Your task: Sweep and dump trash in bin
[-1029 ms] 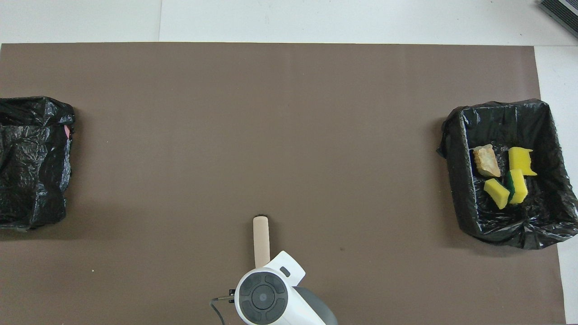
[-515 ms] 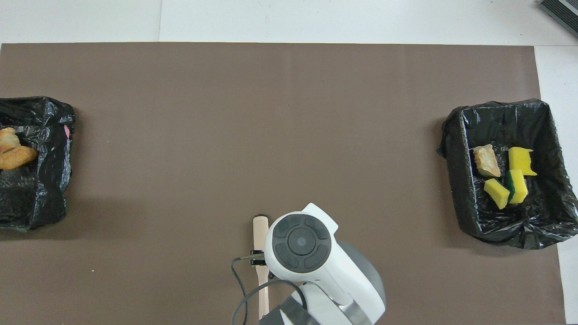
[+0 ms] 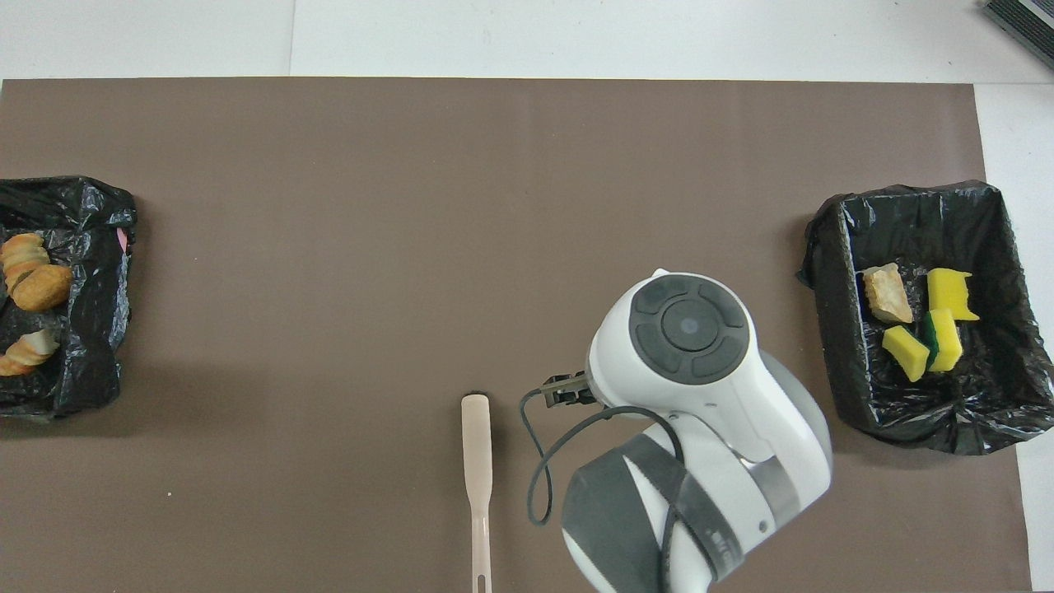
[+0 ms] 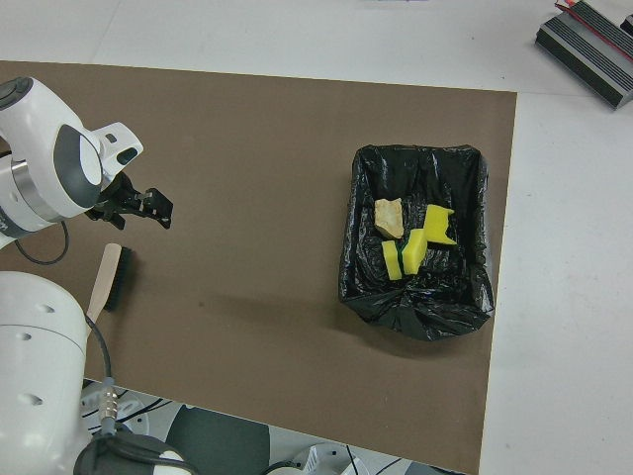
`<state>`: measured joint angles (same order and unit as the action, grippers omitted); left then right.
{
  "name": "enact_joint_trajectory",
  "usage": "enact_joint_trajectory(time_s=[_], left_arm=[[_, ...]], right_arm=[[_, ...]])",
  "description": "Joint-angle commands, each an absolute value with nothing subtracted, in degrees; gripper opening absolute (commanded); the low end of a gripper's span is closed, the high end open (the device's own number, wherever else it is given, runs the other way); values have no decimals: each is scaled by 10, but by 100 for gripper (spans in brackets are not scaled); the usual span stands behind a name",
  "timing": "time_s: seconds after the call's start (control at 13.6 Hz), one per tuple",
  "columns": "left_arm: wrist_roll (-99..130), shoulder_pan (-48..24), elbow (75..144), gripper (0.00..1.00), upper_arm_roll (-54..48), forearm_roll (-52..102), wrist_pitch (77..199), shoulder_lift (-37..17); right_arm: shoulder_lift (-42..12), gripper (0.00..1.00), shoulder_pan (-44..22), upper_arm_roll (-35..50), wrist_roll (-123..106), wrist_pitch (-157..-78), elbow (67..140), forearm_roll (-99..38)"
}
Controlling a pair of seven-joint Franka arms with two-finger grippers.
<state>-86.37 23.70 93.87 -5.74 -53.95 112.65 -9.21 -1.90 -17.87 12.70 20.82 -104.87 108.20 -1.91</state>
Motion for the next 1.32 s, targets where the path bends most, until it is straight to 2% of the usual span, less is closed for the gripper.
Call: enact_joint_trajectory(time_s=[0.0, 0.15, 0.37, 0.74, 1.03, 1.25], left_arm=[[-853, 171, 940, 0, -54, -473, 1065, -79], [-846, 127, 946, 0, -55, -435, 1036, -74], [-705, 64, 977, 0, -56, -353, 977, -49], [-437, -39, 1041, 0, -56, -237, 955, -14], [-181, -111, 1028, 0, -55, -152, 968, -26], [28, -193, 972, 0, -55, -121, 984, -102]], right_arm=[[-20, 100, -117, 134, 123, -1033, 1059, -5], [-20, 100, -64, 134, 44, -1033, 1049, 5], [-24, 100, 0, 134, -31, -1034, 1028, 5], [-22, 100, 8, 50, -46, -1045, 1021, 4], [-20, 100, 9, 3, -45, -1035, 985, 46], [-16, 100, 9, -21, -38, -973, 949, 39]])
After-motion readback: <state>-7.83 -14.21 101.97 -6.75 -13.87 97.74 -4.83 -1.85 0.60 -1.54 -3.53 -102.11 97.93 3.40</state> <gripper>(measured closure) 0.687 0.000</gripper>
